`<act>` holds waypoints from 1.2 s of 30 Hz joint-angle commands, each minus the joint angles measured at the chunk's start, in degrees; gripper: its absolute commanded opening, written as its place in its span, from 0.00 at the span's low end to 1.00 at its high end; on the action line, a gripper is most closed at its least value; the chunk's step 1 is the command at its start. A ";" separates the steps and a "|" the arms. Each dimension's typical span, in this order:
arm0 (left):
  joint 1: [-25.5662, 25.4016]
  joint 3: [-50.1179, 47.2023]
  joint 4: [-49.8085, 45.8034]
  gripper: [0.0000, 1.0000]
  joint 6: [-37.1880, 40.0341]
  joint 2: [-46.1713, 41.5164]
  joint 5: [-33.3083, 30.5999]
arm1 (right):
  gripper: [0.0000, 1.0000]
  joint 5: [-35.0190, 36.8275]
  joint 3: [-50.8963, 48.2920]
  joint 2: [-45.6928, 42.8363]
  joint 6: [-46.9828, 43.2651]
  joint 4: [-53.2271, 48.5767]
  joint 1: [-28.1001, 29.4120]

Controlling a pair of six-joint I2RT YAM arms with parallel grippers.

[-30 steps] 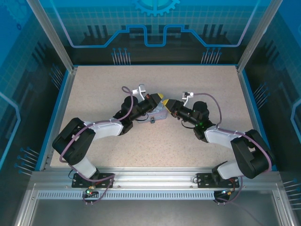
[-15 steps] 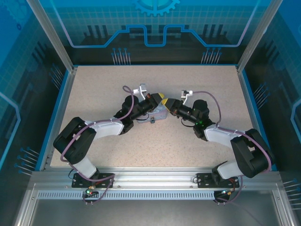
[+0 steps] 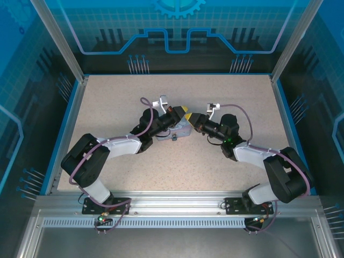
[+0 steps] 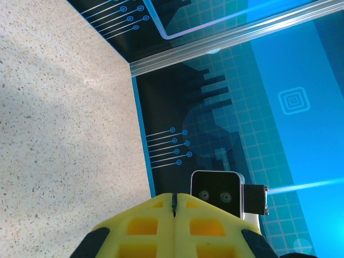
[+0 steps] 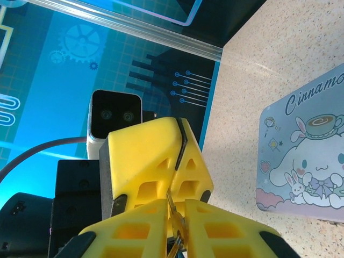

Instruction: Unlock a padlock with a key

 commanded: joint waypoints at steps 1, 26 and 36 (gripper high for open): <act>-0.33 1.50 -0.18 0.00 -0.13 0.29 0.54 | 0.15 -0.54 -0.65 -1.22 -1.12 1.84 -0.52; -0.37 0.59 -0.73 0.00 0.34 -0.36 -0.87 | 0.08 -0.48 -1.51 -1.84 -1.05 1.79 -0.92; -0.32 -0.76 -0.86 0.00 0.42 -1.57 -3.00 | 0.00 -0.47 -2.45 -2.11 -0.72 3.84 -1.33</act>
